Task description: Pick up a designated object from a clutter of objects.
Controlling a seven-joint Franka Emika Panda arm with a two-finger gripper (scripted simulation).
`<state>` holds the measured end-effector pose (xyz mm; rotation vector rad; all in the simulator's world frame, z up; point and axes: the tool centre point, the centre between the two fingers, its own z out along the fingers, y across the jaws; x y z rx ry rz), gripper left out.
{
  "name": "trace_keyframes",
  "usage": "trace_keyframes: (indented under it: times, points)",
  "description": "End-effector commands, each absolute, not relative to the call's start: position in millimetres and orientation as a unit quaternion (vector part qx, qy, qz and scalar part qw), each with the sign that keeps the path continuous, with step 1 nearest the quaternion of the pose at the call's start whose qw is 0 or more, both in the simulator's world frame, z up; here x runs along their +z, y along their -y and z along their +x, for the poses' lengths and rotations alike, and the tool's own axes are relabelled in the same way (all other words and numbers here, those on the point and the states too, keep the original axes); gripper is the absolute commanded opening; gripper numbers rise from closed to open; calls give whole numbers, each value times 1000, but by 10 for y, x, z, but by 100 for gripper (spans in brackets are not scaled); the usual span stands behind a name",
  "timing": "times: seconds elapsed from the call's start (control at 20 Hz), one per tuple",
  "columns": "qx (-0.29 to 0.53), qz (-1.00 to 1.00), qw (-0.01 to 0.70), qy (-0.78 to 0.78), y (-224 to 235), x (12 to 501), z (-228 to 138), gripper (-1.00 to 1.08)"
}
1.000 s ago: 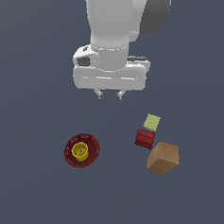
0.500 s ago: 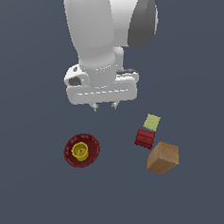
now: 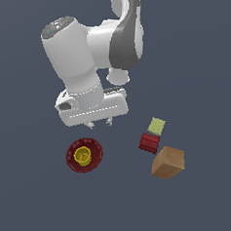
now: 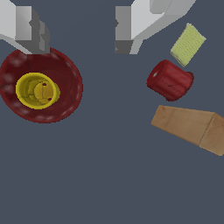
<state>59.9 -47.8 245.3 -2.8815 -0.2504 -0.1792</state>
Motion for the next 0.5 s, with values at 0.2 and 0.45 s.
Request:
trace_keyframes:
  times: [0.2,0.45]
  points:
    - [-87,-978,155,106,675,2153,736,28]
    - [-112,-971,178,116,846,1924,822,28]
